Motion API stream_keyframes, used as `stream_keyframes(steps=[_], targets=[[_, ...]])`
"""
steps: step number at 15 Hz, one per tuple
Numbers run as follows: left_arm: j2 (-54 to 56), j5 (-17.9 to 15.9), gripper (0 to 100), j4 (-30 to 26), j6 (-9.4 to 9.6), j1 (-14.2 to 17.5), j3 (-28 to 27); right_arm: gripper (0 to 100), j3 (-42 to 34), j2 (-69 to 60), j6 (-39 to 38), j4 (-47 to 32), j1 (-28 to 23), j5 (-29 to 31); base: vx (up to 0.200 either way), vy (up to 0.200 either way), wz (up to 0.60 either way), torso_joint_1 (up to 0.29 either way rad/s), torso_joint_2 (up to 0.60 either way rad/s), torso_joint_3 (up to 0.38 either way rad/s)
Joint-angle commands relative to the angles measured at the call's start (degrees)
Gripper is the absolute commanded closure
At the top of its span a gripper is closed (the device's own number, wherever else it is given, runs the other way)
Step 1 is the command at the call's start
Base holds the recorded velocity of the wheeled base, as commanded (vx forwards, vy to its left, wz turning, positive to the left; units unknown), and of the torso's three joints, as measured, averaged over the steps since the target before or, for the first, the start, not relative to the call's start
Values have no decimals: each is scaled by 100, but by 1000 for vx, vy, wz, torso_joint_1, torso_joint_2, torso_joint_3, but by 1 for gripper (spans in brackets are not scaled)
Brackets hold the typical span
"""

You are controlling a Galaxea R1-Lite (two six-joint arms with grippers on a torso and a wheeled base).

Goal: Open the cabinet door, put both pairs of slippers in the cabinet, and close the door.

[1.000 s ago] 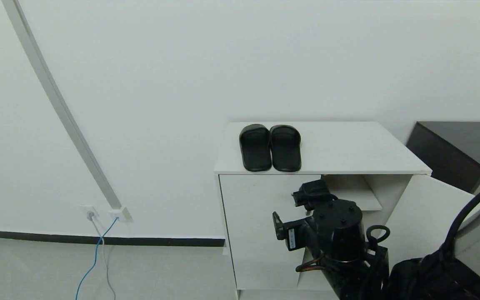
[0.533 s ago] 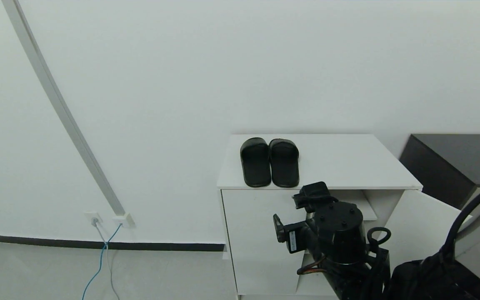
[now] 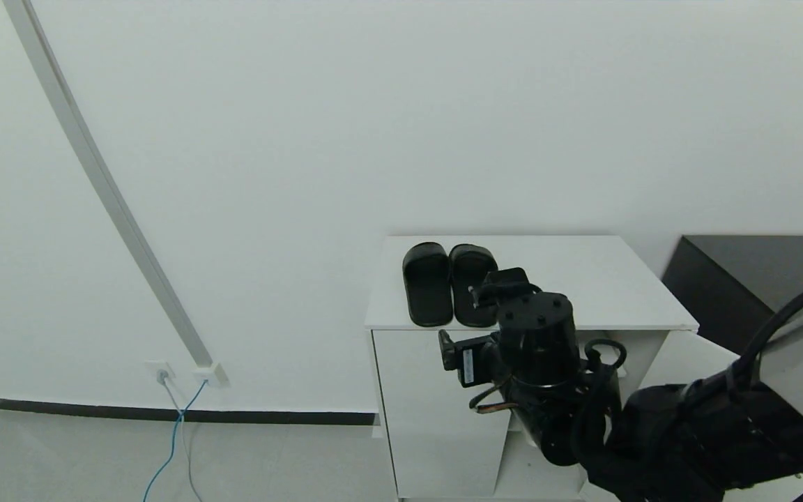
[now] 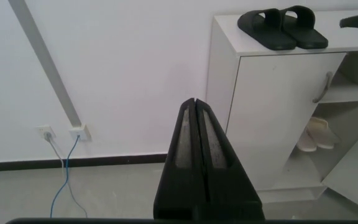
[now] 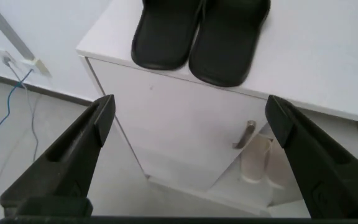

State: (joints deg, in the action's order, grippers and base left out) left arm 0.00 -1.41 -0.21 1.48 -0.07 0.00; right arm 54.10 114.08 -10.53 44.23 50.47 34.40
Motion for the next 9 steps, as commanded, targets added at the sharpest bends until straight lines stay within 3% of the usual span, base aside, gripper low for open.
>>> stream_keyframes(steps=[1,3,6,9], targets=[[0,1,100,3,2,-1,0,0,997,-17,-669,-1171,24,5,0,0,0,0,0,0],[0,1,100,-6,-7,-1,0,0,1340,-44,-1074,-1935,51,23,0,0,0,0,0,0],[0,1,100,3,-7,-1,0,0,1305,106,-1258,-2015,51,40,0,0,0,0,0,0],[-9,1,100,3,-7,-1,0,0,1261,334,-1320,-1979,51,75,200,0,0,1,7,1]])
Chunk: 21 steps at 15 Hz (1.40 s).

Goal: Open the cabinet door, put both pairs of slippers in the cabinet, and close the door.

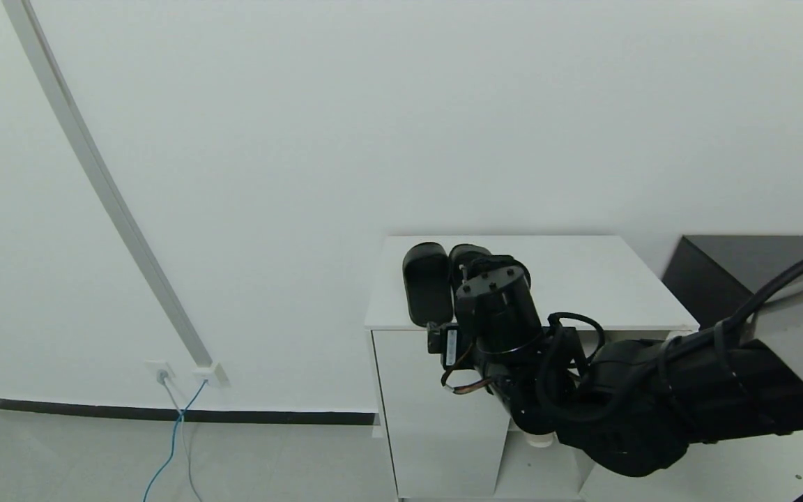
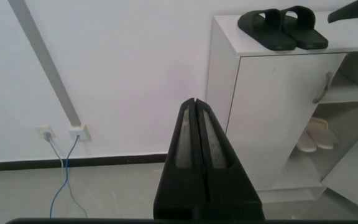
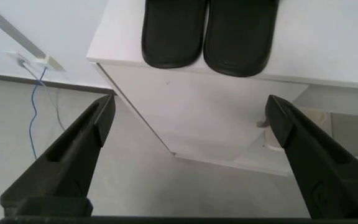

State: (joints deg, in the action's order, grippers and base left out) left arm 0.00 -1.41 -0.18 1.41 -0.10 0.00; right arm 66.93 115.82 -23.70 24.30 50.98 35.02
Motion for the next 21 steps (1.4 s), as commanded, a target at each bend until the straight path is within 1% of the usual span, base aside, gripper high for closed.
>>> stream_keyframes(steps=[1,5,7,9,13,15,16,17,18,19,21], targets=[[-9,1,100,1,-1,1,0,0,-66,248,-3,23,0,101,200,0,0,-2,-7,2],[0,1,100,1,-1,1,0,0,-268,344,14,339,0,145,200,0,0,-3,-4,4],[0,1,100,1,-1,1,0,0,-303,450,14,365,-9,171,200,0,0,10,0,0],[0,1,100,1,-1,1,0,0,-294,573,58,541,-9,251,0,0,0,0,0,0],[0,1,100,1,-10,1,0,0,-83,1048,621,1235,-176,251,0,0,0,0,0,0],[0,1,100,1,-10,1,0,0,-4,1206,709,1350,-229,251,0,0,0,0,0,0],[0,10,100,1,-18,1,0,0,330,1531,867,1517,-352,251,0,0,0,0,0,0],[0,10,100,1,-18,1,0,0,444,1645,937,1543,-387,251,0,0,0,0,0,0],[-9,10,100,1,-18,1,0,0,769,1900,1069,1578,-475,233,0,0,0,0,0,0],[0,10,100,1,-18,1,0,0,892,1988,1078,1578,-510,242,0,0,0,0,0,0],[0,10,100,1,-27,1,0,0,1367,2260,1095,1569,-642,233,0,0,0,0,0,0]])
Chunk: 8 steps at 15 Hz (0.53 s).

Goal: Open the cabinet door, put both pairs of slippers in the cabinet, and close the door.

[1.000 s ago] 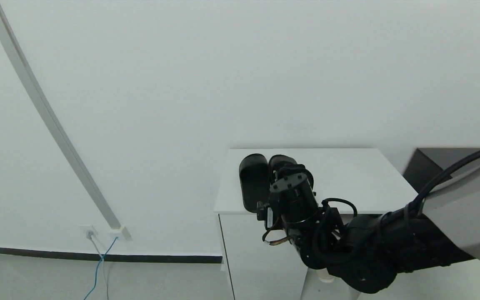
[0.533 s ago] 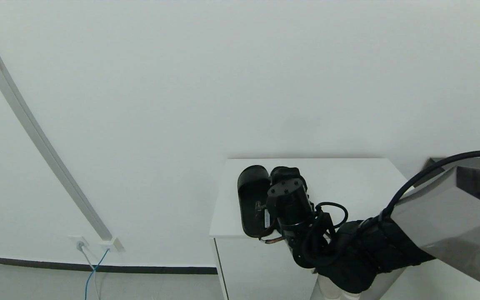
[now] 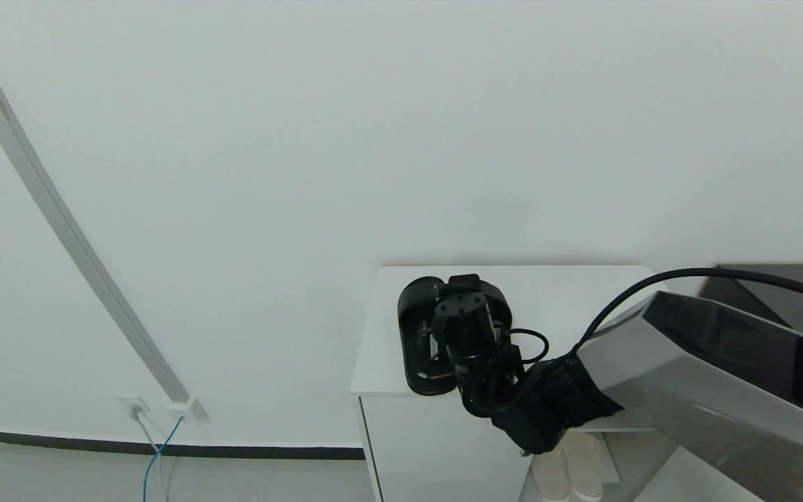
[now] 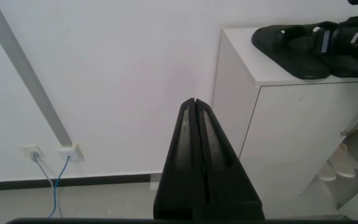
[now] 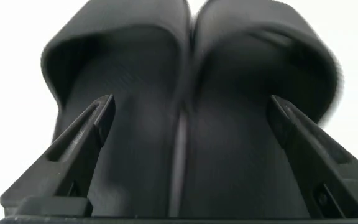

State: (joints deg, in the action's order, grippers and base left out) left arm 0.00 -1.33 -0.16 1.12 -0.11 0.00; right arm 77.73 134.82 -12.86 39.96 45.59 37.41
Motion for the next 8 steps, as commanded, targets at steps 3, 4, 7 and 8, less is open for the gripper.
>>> stream_keyframes(steps=[3,4,7,8], targets=[[0,1,100,-2,2,2,0,0,682,599,117,3,-226,-6,0,0,0,0,0,0],[0,1,100,-2,2,2,-9,0,911,713,179,3,-314,-15,0,0,0,0,0,0],[0,1,100,-2,2,2,0,0,1166,845,284,12,-384,-6,0,0,0,0,0,0],[0,1,100,-2,2,2,0,0,1175,871,302,12,-393,-6,0,0,0,0,0,0]])
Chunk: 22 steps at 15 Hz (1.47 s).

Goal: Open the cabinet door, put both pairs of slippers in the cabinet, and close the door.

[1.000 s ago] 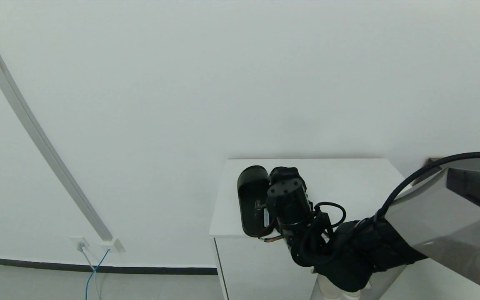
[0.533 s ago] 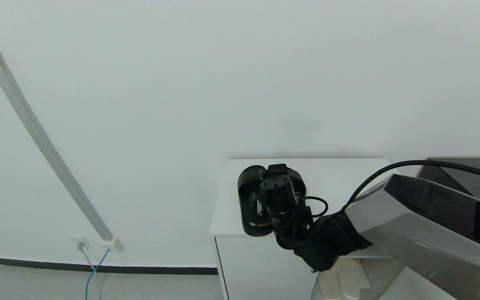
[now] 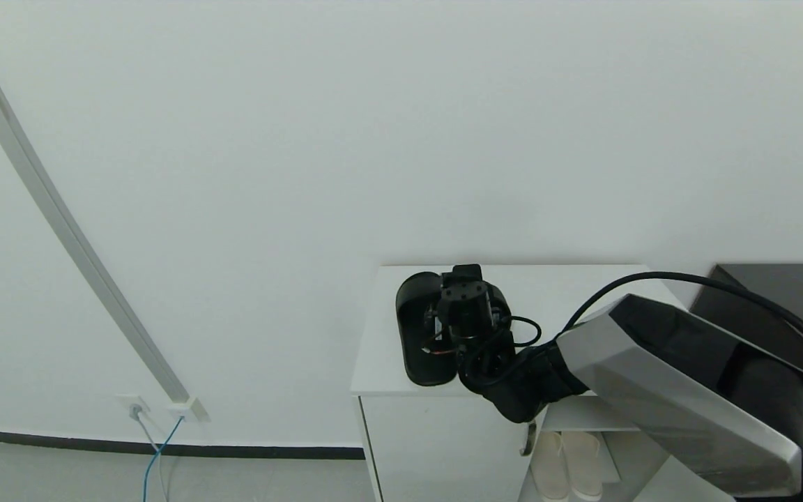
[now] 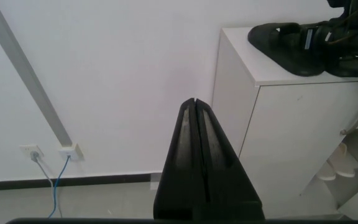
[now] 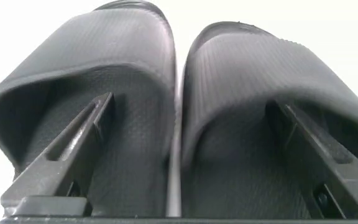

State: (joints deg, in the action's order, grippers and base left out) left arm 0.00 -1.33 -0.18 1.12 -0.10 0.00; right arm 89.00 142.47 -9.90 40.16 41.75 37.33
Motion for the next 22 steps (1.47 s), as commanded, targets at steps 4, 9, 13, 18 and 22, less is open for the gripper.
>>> stream_keyframes(steps=[4,9,13,18,22], targets=[[0,1,100,1,2,1,0,100,56,97,6,54,-9,3,0,0,0,0,0,0],[-9,1,100,1,2,1,0,100,-278,-378,-3,71,17,-112,0,0,0,0,0,0],[0,1,100,1,2,1,-9,100,-2071,-1916,32,555,70,-1219,0,0,0,0,0,0],[0,1,100,1,11,1,0,100,-4392,-3964,269,898,17,-2871,0,0,0,0,0,0],[0,1,100,1,2,1,-9,100,-5604,-4957,902,915,-141,-3900,0,0,0,0,0,0]])
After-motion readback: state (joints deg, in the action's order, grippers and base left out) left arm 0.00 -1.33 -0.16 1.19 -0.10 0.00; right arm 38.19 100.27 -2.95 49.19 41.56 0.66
